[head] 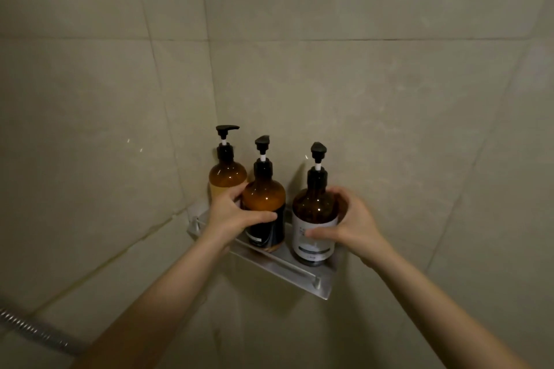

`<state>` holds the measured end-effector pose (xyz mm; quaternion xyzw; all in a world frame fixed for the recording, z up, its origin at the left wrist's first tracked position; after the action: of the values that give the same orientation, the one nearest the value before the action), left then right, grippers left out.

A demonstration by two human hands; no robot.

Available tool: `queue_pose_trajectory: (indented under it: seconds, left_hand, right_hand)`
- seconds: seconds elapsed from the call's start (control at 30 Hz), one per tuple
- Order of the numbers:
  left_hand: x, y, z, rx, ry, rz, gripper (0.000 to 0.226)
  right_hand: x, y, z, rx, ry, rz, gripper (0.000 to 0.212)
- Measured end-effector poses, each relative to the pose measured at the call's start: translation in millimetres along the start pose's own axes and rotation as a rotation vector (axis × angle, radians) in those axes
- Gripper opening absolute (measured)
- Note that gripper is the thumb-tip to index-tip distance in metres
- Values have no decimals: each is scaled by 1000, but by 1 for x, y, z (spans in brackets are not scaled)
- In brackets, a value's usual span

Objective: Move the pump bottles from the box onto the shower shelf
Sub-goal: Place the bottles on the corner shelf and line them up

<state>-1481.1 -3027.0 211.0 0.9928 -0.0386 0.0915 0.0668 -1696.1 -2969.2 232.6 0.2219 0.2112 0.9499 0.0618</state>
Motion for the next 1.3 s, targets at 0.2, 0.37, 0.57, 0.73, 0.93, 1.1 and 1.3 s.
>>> queue_pose_trajectory:
  seconds: [0.2,0.37,0.57,0.73,0.93,1.1,1.3]
  left_hand:
    - [-4,-1,-2,-49,8,35,66]
    - [-6,1,1,-83,44,60,59]
    - [-13,1,-3,-105,86,68,54]
    - [-4,4,-11,-60,103,130,87]
    - [19,8,-45,-115,45,117,49]
    - [12,13,-45,-99,116,212,52]
    - [4,20,-40,-123,185,232,64]
  right_hand:
    - [3,-9,-4,-38,-21,-34,68]
    - [-4,-17,-8,-74,7,-24,76]
    - [-6,-21,-1,-123,-1,-17,76]
    - [14,-26,8,-204,-15,-79,78]
    - [30,-35,22,-205,-35,-116,59]
    - [24,-30,28,-200,-120,-96,65]
    - [13,-19,27,-210,-160,-65,68]
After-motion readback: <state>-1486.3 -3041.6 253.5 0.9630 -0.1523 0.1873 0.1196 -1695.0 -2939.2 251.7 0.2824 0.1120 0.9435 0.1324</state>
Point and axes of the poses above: each hand's wrist, its own y-axis towards the middle knuckle, its own x-axis out of the back of the hand, z = x × y, the point moved 8 cm from there along y, towards the middle knuckle, and after that the axes turned 4 degrees about x, right-handed, at the moved point
